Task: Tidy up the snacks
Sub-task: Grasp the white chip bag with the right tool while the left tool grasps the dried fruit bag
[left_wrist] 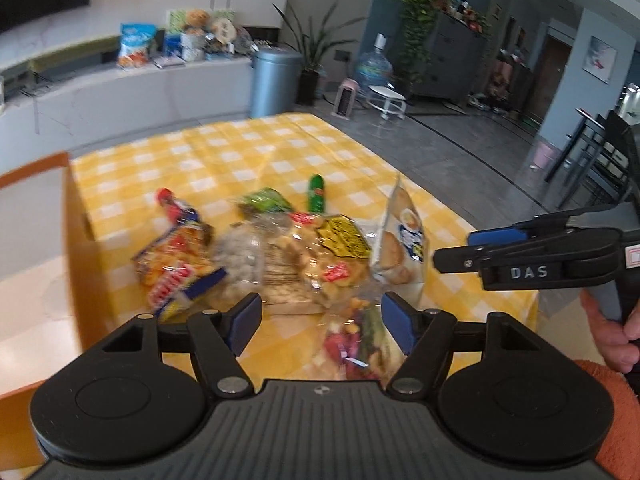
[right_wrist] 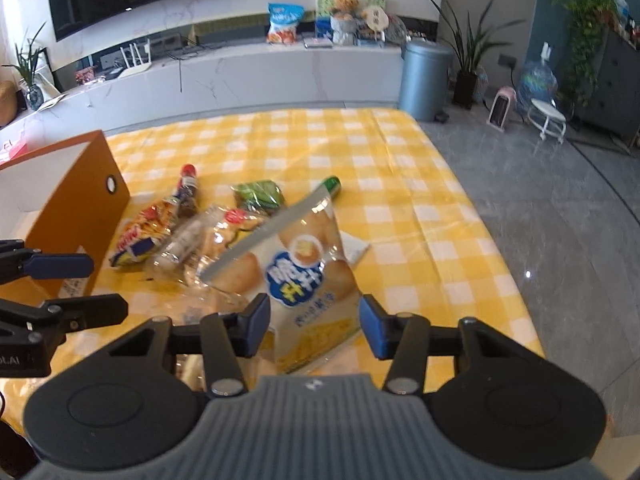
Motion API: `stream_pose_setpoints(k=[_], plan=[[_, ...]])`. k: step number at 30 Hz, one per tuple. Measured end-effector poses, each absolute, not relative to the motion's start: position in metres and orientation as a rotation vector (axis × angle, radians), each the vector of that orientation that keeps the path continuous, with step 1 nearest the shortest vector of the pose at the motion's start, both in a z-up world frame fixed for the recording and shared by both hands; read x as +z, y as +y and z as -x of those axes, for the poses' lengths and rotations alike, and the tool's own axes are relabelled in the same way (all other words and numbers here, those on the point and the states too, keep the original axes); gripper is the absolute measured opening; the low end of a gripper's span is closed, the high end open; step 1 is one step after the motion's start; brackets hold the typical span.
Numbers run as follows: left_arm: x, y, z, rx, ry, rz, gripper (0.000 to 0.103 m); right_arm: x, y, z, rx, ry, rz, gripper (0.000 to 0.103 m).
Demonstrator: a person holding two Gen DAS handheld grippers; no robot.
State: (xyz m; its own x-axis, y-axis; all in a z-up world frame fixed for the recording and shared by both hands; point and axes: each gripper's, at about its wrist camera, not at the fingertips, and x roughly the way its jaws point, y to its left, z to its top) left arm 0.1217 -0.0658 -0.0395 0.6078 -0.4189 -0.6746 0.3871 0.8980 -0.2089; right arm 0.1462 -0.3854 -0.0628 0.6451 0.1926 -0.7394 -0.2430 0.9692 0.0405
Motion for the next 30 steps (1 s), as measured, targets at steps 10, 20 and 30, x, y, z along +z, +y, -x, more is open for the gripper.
stream_pose_setpoints(k=[10,20,30], plan=[[-0.068,-0.09,-0.122,-0.521,0.92,0.004,0.088,-0.086,-0.377,-0.153,0.356,0.888,0.202,0.057],[-0.081,-0.097,-0.128,-0.617,0.929,-0.02,0.096,-0.102,-0.375,-0.161,0.414,0.885,0.289,0.08],[-0.088,-0.115,-0.121,-0.606,0.937,-0.145,0.088,-0.109,-0.373,-0.18,0.475,0.86,0.336,0.091]])
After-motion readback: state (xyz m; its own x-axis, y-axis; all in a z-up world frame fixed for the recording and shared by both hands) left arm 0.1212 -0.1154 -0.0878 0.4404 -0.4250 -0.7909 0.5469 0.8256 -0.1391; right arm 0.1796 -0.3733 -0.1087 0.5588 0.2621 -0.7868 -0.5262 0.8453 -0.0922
